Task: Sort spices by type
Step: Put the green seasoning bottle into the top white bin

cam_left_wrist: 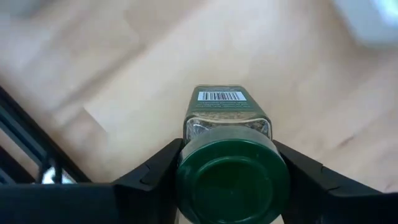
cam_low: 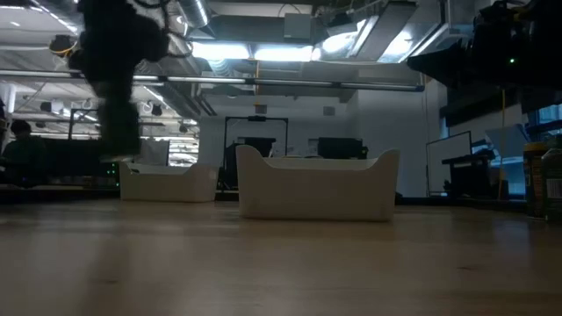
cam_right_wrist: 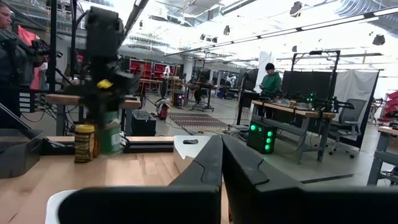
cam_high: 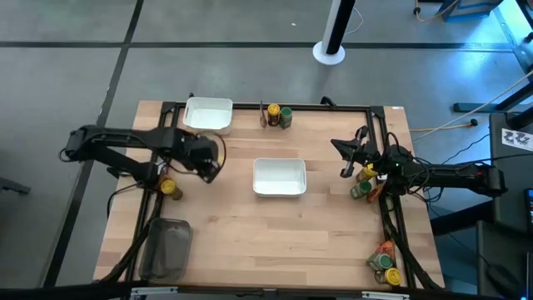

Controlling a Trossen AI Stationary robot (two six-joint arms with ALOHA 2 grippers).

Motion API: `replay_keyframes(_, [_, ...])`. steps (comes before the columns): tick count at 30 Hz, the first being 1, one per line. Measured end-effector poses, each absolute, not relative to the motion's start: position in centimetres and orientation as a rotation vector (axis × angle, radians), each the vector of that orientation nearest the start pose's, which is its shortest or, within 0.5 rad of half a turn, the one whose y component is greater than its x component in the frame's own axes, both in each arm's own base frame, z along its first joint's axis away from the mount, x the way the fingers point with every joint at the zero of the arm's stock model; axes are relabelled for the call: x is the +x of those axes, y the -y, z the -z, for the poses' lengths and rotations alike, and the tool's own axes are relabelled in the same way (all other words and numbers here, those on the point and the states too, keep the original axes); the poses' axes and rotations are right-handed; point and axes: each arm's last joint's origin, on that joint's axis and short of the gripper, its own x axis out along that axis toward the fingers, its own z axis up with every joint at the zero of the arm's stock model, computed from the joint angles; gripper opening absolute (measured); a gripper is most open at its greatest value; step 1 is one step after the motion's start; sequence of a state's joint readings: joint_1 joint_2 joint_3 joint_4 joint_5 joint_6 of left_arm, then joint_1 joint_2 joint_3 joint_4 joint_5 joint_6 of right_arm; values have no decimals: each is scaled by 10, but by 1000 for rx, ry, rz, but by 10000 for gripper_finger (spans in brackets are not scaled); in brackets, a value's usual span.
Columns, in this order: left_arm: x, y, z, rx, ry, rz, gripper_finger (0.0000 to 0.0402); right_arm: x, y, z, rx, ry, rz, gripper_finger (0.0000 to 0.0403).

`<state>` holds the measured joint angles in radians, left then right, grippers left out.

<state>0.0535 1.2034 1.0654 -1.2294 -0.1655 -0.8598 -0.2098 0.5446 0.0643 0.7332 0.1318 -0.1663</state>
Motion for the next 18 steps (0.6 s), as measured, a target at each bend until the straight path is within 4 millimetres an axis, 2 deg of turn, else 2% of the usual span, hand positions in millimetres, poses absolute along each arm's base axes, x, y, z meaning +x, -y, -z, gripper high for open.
replay_keyframes(10, [191,-62,-322,-620,-1039,-857,188,129,31,-205,-198,222,363,12])
replay_keyframes(18, [177,-112,-332,-597,-954,-968,188,128,32,-205,-196,225,390,12])
